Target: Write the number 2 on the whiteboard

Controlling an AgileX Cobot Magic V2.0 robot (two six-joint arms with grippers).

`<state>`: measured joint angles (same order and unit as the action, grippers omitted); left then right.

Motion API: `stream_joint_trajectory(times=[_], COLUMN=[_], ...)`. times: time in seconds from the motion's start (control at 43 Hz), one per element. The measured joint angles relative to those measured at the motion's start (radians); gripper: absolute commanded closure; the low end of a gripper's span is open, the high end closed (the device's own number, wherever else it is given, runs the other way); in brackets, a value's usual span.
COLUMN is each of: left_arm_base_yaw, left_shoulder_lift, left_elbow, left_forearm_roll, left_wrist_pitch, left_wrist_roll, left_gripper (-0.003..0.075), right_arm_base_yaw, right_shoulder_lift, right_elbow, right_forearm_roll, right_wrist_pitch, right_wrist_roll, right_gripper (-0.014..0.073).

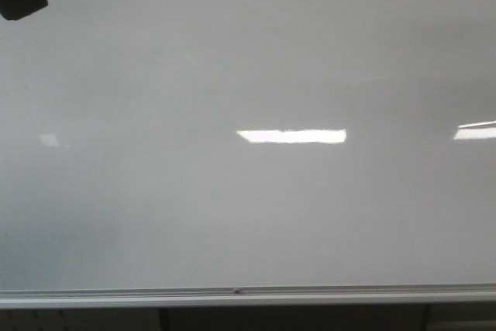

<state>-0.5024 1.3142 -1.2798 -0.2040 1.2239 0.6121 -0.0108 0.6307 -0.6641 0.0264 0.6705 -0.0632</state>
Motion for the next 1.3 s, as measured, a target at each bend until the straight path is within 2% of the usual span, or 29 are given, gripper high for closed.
stream_joint_trajectory(times=[0.093,0.186,0.372,0.465,0.581,0.721,0.93,1.302], left_arm_base_yaw=[-0.046,-0.091,-0.187,-0.232,-0.278,-0.305,-0.309,-0.309], left_shoulder_lift=[0.004,0.006,0.019,0.025,0.033,0.048,0.054,0.056], left_elbow=[-0.004,-0.004,-0.006,-0.006,-0.006,-0.006,-0.006,-0.006], left_forearm_roll=[0.000,0.000,0.002,0.002,0.012,0.022,0.046,0.049], left_wrist_pitch=[0.000,0.000,0.000,-0.004,-0.006,-0.014,-0.021,-0.035], left_wrist_roll=[0.004,0.007,0.046,0.055,0.060,0.063,0.063,0.084], left_gripper=[0.0681,0.0681,0.0681,0.0681,0.0681,0.0681,0.0681,0.0681], right_arm_base_yaw=[0.029,0.078,0.233,0.318,0.438,0.571,0.688,0.704], right_shoulder_lift=[0.042,0.093,0.218,0.284,0.356,0.445,0.562,0.661], right_elbow=[-0.048,-0.105,-0.215,-0.269,-0.325,-0.387,-0.487,-0.563], right_forearm_roll=[0.062,0.155,0.380,0.431,0.446,0.448,0.452,0.482], right_wrist_pitch=[0.054,0.112,0.222,0.269,0.295,0.296,0.287,0.288], right_wrist_roll=[-0.079,-0.212,-0.564,-0.718,-0.841,-0.898,-0.909,-0.916], right_gripper=[-0.0029,-0.0029,-0.0029,-0.0029,-0.0029,-0.0029,-0.0029,-0.0027])
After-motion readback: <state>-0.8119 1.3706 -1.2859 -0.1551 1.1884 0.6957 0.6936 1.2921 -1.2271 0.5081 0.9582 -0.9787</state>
